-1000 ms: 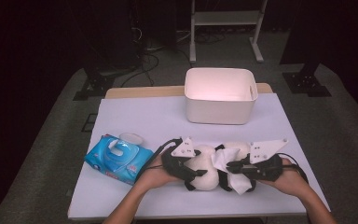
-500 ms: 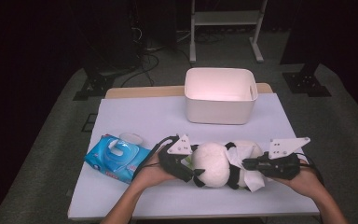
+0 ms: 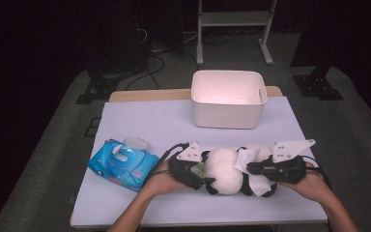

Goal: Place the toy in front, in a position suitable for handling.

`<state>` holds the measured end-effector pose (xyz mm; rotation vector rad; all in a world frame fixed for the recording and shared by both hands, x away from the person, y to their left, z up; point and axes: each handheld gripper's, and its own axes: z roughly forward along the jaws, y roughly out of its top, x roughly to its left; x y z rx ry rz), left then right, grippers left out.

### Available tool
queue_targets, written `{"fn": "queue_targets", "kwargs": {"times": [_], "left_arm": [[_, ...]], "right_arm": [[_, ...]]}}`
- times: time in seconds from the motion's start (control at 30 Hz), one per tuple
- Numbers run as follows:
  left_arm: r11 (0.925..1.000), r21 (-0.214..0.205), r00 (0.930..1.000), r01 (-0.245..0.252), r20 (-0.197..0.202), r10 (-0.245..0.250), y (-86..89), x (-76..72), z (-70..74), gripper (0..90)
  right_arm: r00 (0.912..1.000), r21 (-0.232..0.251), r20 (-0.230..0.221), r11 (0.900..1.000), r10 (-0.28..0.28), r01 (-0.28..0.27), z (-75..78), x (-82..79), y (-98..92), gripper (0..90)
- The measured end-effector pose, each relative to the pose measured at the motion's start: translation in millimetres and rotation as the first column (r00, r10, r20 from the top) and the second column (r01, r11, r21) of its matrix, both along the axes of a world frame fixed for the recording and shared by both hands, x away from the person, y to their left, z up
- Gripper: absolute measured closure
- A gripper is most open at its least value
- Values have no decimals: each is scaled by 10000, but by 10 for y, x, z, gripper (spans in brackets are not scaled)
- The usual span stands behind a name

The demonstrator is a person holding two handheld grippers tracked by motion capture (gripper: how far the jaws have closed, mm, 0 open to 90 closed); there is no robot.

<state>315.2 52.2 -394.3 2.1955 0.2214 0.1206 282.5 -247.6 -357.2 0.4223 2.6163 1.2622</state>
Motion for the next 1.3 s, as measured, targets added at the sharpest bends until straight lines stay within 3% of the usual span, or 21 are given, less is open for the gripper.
{"fn": "queue_targets", "kwargs": {"times": [0.1, 0.2, 0.37, 0.5, 0.63, 0.9, 1.17, 1.3], "left_arm": [[9996, 265, 9999, -11, 156, 7, -47, 5, -24, 264], [9999, 91, 10000, -67, -34, 67, -42, 23, -57, 264], [9997, 222, 9999, -88, 62, 87, -43, 22, -59, 265], [9999, 92, 9999, -122, 46, 121, -44, 17, -56, 265], [9999, 74, 9999, -137, 21, 136, -68, 20, -66, 266], [9997, 149, 9998, -191, 22, 191, -75, 30, -95, 271], [9999, 57, 9999, -157, -27, 158, -81, 27, -99, 273], [9997, 178, 9999, -158, 48, 157, -94, 17, -107, 275]], "right_arm": [[9992, -449, 112, 9982, 390, -385, 18, 24, 202, 835], [9972, -661, 217, 9953, 719, -703, 58, 61, 375, 835], [9931, -1165, 305, 9872, 1131, -1088, 81, 76, 633, 835], [9947, -1084, 187, 9892, 1014, -988, 69, 68, 538, 834], [9967, -1040, 168, 9916, 795, -773, 39, -39, 434, 834], [9912, -1318, 298, 9835, 1287, -1238, -32, -94, 663, 834], [9949, -1184, 201, 9883, 989, -959, -40, -143, 515, 834], [9949, -1197, 313, 9886, 957, -913, -75, -166, 599, 833]]}}
